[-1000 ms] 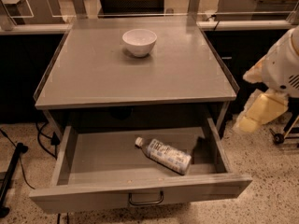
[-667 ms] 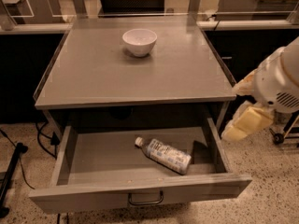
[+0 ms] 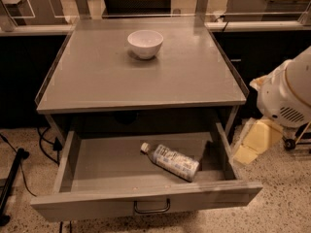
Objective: Pick blue plastic bottle from top drawer and place on counter
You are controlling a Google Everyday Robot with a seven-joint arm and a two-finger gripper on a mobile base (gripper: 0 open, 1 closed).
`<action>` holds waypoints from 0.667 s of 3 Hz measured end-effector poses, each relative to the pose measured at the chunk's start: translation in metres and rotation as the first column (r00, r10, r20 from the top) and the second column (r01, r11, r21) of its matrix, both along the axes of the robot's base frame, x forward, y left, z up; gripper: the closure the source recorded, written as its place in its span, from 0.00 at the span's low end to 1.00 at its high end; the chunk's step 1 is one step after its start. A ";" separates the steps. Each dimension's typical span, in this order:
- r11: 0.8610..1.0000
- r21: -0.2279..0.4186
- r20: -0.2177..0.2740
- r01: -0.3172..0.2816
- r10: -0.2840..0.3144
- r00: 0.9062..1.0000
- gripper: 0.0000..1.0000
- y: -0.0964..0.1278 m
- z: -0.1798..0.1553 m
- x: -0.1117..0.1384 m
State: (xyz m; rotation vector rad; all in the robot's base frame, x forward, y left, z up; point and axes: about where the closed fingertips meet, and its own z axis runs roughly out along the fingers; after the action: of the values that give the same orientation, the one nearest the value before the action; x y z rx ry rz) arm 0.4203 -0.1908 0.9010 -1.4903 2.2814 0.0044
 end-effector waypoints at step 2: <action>0.993 0.041 0.037 0.114 -0.115 0.993 0.15 0.007 -0.059 0.020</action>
Offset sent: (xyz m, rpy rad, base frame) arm 0.0401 0.0158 -0.1043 0.0854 -0.0647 -0.2044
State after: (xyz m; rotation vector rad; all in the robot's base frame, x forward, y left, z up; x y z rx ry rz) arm 0.4399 -0.1833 0.8420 -1.3270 2.3184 -0.0128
